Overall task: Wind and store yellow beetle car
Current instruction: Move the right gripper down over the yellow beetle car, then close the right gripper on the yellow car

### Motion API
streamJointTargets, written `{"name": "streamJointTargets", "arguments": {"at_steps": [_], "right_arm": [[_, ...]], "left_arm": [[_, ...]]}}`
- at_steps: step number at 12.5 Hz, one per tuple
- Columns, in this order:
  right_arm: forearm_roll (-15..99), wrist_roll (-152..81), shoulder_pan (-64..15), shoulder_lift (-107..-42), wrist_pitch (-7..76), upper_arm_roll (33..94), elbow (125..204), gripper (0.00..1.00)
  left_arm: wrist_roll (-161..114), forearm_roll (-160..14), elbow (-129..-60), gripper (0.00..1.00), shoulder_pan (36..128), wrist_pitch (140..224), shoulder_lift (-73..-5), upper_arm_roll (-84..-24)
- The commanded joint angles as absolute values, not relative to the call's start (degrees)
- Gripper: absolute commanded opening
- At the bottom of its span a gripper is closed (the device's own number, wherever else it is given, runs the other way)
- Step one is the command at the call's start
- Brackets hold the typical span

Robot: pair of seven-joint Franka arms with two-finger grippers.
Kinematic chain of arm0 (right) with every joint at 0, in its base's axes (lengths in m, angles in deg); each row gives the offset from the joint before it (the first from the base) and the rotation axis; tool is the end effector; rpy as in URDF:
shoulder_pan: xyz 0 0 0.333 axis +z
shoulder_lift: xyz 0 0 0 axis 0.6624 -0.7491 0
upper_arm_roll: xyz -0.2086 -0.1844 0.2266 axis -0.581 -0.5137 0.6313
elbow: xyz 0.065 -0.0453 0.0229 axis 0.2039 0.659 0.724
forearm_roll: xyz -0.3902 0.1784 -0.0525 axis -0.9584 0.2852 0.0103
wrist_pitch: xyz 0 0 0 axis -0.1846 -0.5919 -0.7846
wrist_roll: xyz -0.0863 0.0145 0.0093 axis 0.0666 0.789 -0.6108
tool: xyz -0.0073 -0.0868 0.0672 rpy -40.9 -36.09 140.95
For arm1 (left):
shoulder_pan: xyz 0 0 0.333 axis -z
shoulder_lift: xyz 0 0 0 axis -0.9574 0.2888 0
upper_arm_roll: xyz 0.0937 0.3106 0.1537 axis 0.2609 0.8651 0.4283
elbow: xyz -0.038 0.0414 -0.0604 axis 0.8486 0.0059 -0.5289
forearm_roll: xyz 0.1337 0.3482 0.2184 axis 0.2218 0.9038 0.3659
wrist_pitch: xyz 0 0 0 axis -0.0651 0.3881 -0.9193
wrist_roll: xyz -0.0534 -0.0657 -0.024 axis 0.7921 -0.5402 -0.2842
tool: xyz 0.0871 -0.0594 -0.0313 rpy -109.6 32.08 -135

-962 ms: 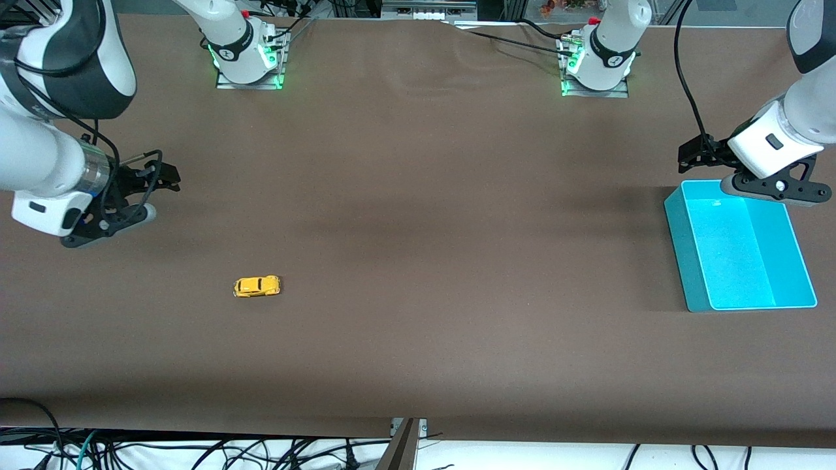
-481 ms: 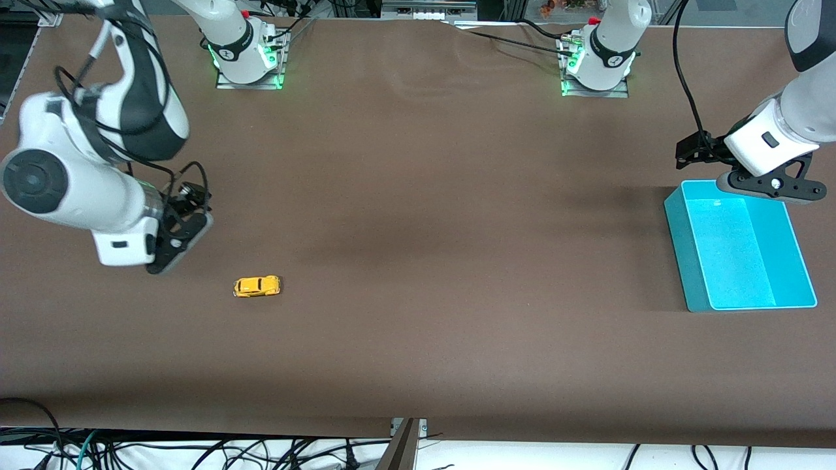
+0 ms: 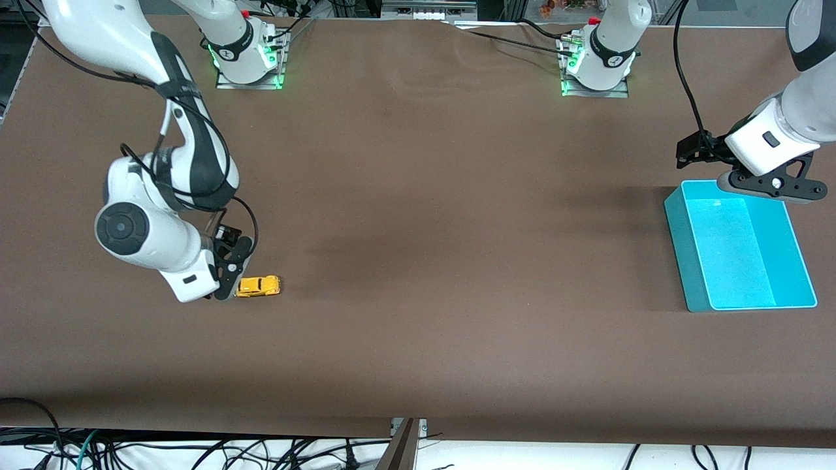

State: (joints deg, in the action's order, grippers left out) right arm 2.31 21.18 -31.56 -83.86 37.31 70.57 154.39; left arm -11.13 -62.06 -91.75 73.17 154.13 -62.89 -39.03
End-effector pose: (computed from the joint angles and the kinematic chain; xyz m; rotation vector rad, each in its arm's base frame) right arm 0.7351 0.1435 0.3188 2.5016 1.8965 -0.1094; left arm 0.5932 -0.0279 0.5870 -3.0871 0.2516 0.2592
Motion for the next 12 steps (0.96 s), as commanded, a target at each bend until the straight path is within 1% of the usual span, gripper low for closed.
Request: {"name": "streamJointTargets", "arguments": {"at_steps": [1,4,9,12], "right_arm": [[2.1,26.9,-31.7,-84.4,43.7,70.7,157.7,0.99],[2.4,32.0,-32.1,-87.2,47.5,70.7,157.7,0.99],[2.8,39.7,-32.8,-90.0,51.0,70.7,157.7,0.99],[5.8,45.7,-33.9,-91.7,53.5,70.7,157.8,0.99]], "left_arm": [[-10.8,-62.6,-91.0,1.0,72.7,152.7,-63.3,-39.3],[-10.8,-62.6,-91.0,1.0,72.7,152.5,-63.3,-39.3],[-10.8,-62.5,-91.0,1.0,72.7,152.4,-63.3,-39.3],[-10.8,-62.5,-91.0,1.0,72.7,152.3,-63.3,-39.3]]}}
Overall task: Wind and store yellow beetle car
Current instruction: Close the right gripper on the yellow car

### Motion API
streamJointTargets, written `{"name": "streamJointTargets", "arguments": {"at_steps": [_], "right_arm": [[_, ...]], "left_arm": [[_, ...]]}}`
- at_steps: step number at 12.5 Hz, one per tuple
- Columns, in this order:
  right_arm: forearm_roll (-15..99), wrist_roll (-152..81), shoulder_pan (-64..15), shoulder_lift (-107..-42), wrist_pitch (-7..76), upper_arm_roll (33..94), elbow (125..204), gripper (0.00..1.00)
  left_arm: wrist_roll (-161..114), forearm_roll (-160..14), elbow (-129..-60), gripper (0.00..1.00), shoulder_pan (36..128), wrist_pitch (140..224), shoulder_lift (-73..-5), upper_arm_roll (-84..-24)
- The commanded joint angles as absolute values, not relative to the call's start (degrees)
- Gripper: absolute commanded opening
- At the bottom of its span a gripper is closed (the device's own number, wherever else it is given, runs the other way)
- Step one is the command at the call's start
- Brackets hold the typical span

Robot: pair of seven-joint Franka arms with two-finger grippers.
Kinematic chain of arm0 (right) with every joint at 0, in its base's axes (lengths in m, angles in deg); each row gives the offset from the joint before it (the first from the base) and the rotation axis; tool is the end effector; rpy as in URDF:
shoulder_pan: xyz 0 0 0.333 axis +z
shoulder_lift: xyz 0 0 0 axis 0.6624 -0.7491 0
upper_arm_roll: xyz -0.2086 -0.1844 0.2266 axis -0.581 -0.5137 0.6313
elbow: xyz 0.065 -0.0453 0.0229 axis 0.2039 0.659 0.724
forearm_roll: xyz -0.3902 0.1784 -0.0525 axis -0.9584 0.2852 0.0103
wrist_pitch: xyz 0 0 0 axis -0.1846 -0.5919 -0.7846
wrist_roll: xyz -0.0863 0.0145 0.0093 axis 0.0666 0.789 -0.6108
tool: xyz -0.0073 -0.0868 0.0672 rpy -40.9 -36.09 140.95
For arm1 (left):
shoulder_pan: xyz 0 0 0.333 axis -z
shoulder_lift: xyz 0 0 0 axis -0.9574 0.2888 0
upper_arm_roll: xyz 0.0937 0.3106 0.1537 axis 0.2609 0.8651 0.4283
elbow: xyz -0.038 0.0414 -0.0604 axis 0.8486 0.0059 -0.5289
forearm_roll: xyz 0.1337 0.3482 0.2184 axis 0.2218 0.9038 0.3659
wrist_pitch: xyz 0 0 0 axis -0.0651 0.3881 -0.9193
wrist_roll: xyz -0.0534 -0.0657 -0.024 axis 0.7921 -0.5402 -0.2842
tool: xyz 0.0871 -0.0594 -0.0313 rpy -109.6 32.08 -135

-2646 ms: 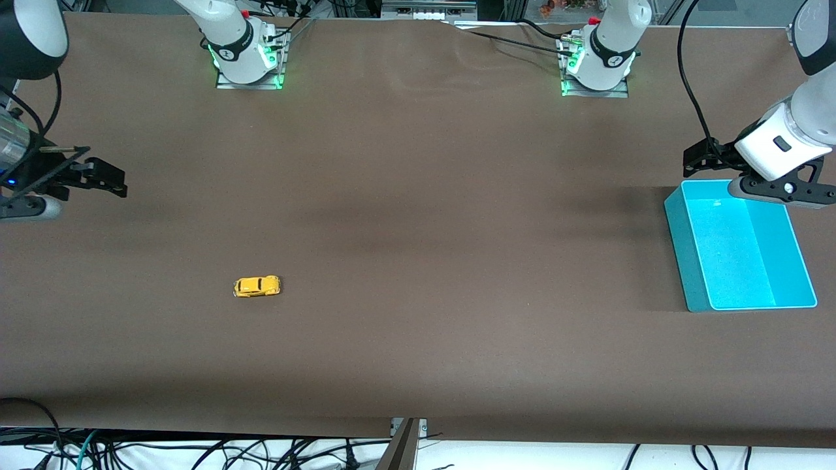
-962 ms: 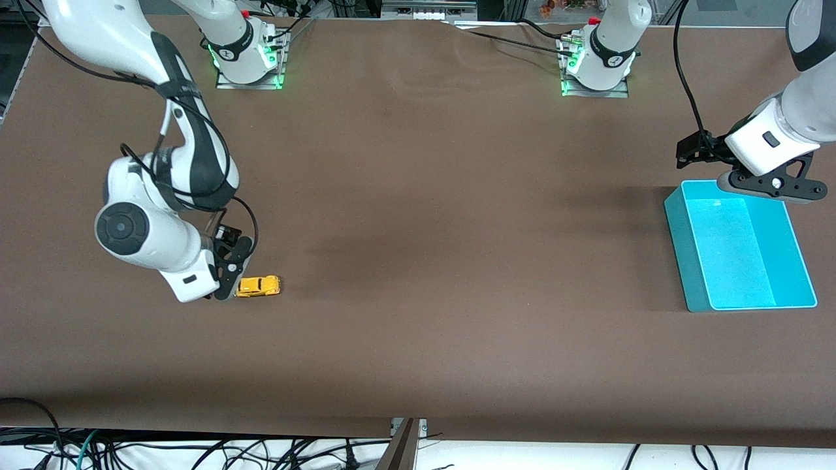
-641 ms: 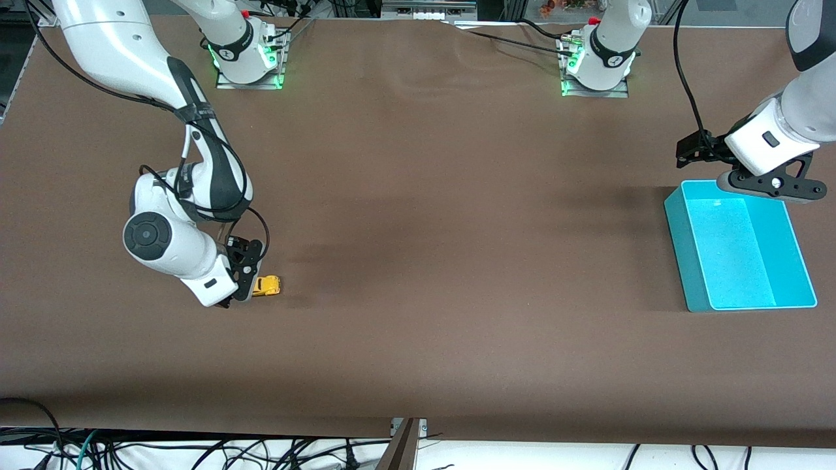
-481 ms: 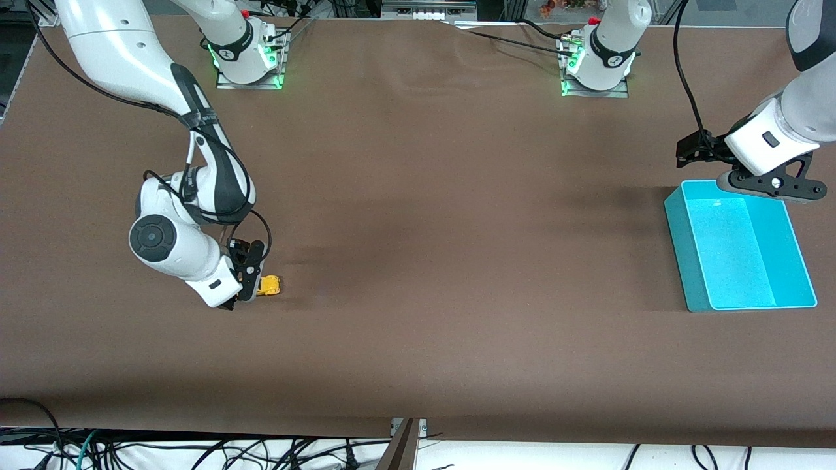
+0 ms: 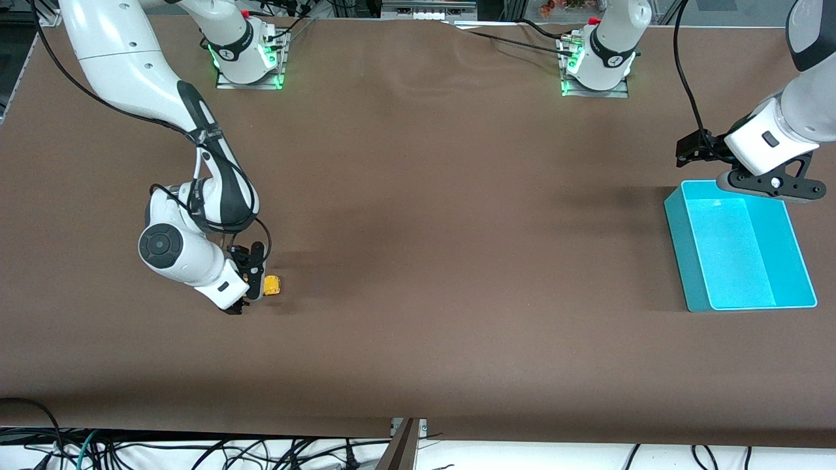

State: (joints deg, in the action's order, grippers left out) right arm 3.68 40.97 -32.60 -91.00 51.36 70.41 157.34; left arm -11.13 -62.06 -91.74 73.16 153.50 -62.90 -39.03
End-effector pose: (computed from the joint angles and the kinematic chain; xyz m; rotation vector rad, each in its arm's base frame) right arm 0.7415 0.1315 0.2214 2.1693 2.2620 0.0034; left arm 0.5918 -0.0277 0.5865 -3.0860 0.2509 0.2757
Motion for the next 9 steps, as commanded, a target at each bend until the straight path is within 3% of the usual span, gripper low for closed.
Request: {"name": "streamJointTargets", "arguments": {"at_steps": [1,9], "right_arm": [[7.0,47.5,-34.4,-92.2,53.6,70.7,157.8,0.99],[7.9,49.7,-33.9,-91.8,52.7,70.7,158.0,0.99]], "left_arm": [[-10.8,-62.5,-91.0,1.0,72.7,152.3,-63.3,-39.3],[-11.1,-62.6,-90.9,1.0,72.6,152.4,-64.0,-39.4]]}}
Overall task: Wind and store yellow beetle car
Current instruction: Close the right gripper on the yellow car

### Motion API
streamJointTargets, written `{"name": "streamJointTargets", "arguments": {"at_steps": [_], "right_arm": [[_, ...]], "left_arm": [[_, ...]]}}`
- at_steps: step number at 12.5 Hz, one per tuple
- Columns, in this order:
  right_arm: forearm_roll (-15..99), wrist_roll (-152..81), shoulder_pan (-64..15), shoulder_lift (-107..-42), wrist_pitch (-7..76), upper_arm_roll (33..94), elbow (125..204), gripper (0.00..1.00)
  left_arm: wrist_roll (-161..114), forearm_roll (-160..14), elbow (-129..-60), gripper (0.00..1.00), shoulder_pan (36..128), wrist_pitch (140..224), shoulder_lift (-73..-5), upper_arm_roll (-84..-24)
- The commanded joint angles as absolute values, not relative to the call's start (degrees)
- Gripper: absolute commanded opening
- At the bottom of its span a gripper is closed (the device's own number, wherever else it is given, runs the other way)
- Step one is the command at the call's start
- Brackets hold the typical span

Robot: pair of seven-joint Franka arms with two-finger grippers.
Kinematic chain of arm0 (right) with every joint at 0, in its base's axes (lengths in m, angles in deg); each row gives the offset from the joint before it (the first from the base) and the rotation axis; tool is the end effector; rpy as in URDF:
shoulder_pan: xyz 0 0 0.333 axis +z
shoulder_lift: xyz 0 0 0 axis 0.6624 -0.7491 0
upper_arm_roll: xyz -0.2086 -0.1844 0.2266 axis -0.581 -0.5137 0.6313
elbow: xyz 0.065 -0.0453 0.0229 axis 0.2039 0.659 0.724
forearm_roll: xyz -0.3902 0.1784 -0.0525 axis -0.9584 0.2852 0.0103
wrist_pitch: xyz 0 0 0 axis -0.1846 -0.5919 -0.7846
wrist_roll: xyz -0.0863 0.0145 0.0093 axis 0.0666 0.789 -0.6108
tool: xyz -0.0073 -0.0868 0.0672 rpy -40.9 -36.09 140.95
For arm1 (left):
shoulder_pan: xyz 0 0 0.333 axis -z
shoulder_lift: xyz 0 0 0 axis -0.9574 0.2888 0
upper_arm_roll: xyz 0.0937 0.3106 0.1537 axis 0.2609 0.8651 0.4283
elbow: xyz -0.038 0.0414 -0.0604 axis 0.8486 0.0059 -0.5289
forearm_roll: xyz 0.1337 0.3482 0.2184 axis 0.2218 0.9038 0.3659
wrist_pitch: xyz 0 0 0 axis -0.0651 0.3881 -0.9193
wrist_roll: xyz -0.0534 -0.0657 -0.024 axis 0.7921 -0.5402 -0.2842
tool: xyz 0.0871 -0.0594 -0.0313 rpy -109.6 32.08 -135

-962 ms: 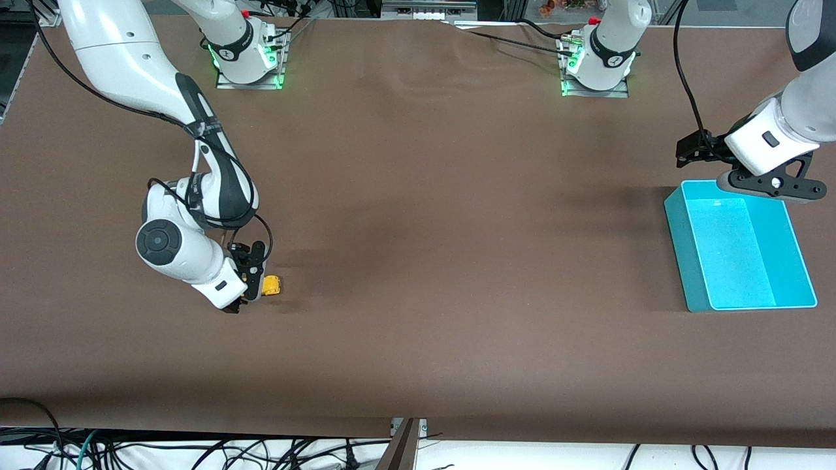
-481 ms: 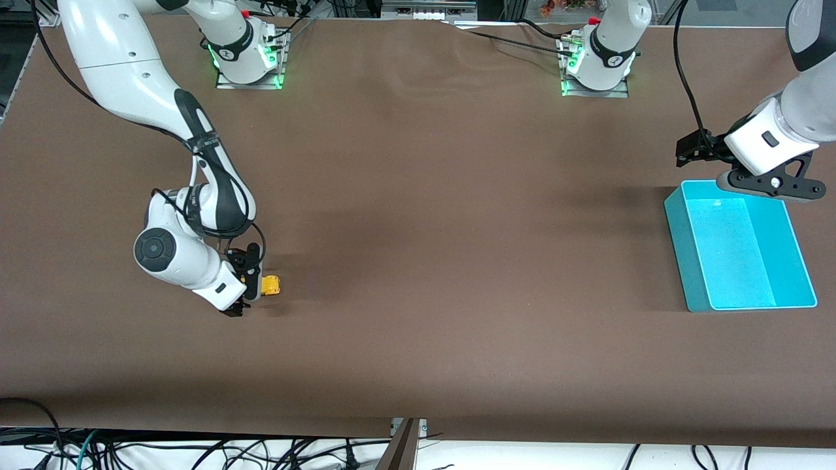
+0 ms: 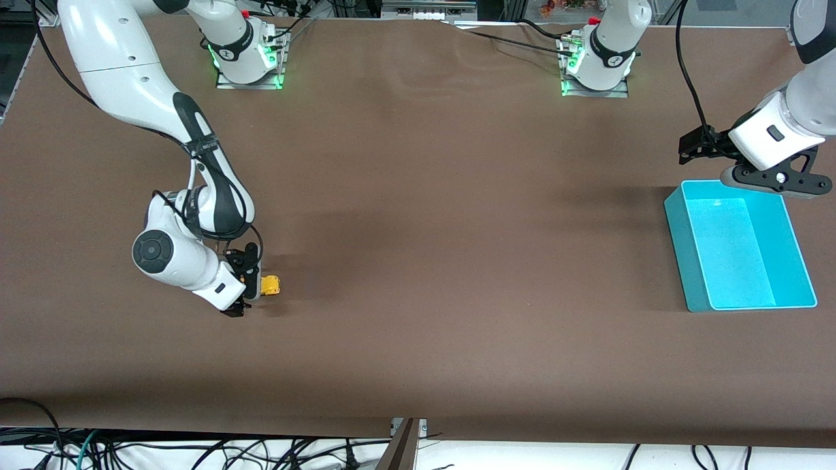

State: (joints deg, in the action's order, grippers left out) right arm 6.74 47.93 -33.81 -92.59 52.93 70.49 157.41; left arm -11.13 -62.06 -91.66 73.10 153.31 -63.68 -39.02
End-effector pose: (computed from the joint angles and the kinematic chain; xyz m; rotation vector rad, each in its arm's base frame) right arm 0.7431 0.1177 0.2024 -2.0836 -2.3178 -0.0406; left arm 0.5881 -0.0269 0.5950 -3.0867 0.2484 0.2577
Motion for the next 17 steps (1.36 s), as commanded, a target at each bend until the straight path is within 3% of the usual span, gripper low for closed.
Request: {"name": "streamJointTargets", "arguments": {"at_steps": [1,3,8,11,13,17], "right_arm": [[7.9,50.4,-33.9,-91.8,52.7,70.7,158.1,0.99],[7.9,50.8,-33.9,-91.6,52.7,70.7,158.4,0.98],[7.9,51.5,-33.9,-91.1,52.5,70.7,158.9,0.59],[7.9,50.9,-33.8,-90.7,51.8,70.7,158.9,0.41],[7.9,50.2,-33.7,-90.0,50.4,70.7,158.9,0.41],[8.0,49.1,-33.7,-90.0,50.1,70.7,159.1,0.3]], "left_arm": [[-11.1,-62.6,-90.8,1.0,72.6,152.4,-64.0,-39.4],[-11.1,-62.6,-90.8,1.0,72.5,152.4,-64.0,-39.4],[-11.3,-62.4,-90.8,1.0,72.8,152.3,-64.0,-39.9],[-10.9,-62.2,-90.9,1.0,72.5,152.2,-64.0,-40.1],[-11.6,-62.1,-91.1,1.0,72.5,151.4,-64.5,-40.1],[-13.3,-62.0,-91.6,1.0,72.6,151.2,-64.9,-40.2]]}}
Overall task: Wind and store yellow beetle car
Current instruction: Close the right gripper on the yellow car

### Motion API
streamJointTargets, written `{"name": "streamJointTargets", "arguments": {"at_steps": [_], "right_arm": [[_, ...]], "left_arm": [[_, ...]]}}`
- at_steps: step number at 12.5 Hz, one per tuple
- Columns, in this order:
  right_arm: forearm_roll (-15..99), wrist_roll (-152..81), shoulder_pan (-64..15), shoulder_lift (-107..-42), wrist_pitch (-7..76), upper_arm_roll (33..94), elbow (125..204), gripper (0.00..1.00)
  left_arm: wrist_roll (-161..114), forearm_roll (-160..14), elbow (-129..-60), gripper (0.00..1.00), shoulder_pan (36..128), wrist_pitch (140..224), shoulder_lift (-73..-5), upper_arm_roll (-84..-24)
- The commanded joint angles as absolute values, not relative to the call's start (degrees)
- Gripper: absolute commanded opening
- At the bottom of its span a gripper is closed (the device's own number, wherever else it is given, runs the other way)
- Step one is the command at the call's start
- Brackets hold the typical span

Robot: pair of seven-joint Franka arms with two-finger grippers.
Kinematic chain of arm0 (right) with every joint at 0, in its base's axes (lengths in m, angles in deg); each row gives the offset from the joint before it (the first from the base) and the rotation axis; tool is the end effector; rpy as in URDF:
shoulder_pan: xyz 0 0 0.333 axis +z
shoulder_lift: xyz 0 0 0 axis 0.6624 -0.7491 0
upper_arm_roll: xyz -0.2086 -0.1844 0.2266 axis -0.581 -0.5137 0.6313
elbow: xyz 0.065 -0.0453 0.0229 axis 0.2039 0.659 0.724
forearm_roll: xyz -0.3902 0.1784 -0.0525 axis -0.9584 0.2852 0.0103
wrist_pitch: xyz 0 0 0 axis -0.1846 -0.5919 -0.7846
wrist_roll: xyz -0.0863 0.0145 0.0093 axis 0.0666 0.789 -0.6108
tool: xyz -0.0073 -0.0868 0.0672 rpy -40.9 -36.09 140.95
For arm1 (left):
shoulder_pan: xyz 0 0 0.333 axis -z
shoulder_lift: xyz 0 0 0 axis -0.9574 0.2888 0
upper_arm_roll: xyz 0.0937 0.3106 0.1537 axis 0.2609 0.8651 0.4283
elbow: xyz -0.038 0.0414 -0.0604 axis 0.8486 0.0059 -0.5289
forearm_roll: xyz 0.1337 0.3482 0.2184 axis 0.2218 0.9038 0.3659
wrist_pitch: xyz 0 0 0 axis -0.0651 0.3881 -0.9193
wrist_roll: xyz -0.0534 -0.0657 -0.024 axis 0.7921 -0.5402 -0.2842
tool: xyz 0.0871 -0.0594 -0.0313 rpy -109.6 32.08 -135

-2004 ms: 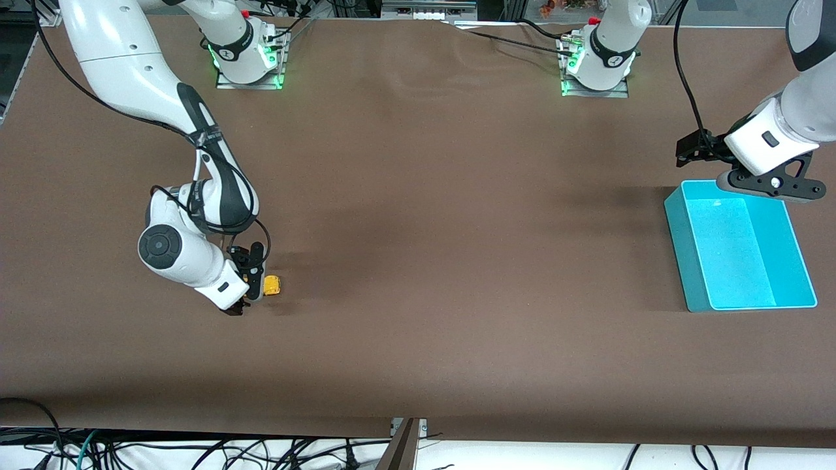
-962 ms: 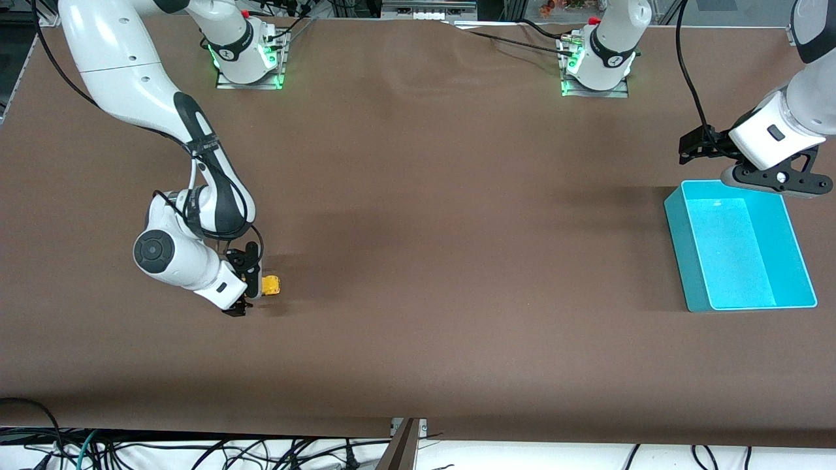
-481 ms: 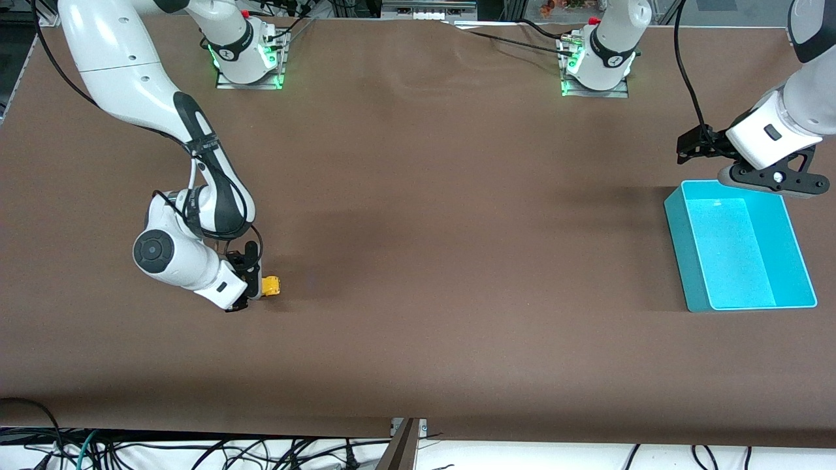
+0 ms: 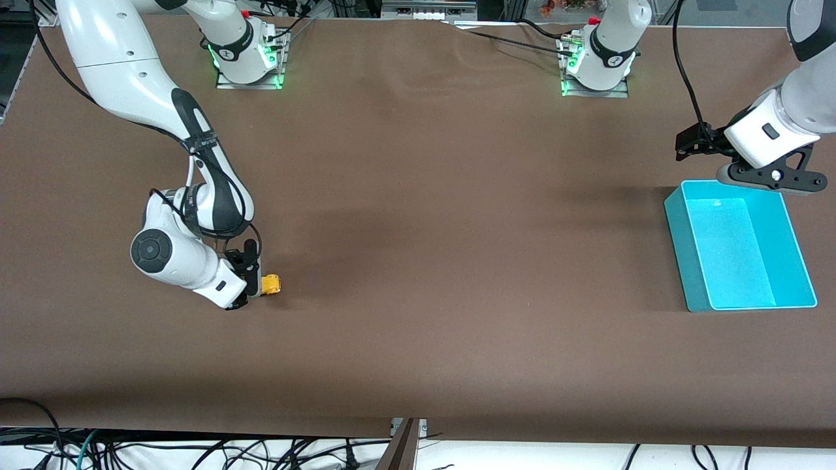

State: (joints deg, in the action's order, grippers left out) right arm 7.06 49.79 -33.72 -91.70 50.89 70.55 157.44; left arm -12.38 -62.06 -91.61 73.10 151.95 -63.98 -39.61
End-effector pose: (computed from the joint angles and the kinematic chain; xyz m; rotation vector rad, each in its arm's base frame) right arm 0.7406 0.1195 0.2108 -2.0354 -2.3383 -0.0217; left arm 0.5836 -0.0327 0.5969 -3.0832 0.2294 0.2838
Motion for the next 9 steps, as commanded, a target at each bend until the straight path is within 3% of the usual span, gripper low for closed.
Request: {"name": "streamJointTargets", "arguments": {"at_steps": [1,9], "right_arm": [[8.0,48.2,-33.7,-90.0,50.1,70.7,159.4,0.3],[8.0,49.0,-35.7,-90.5,50.7,70.2,160.6,0.31]], "left_arm": [[-13.3,-62.0,-91.7,1.0,72.6,151.2,-64.9,-40.1],[-13.1,-62.0,-91.7,1.0,72.6,151.3,-64.9,-40.2]]}}
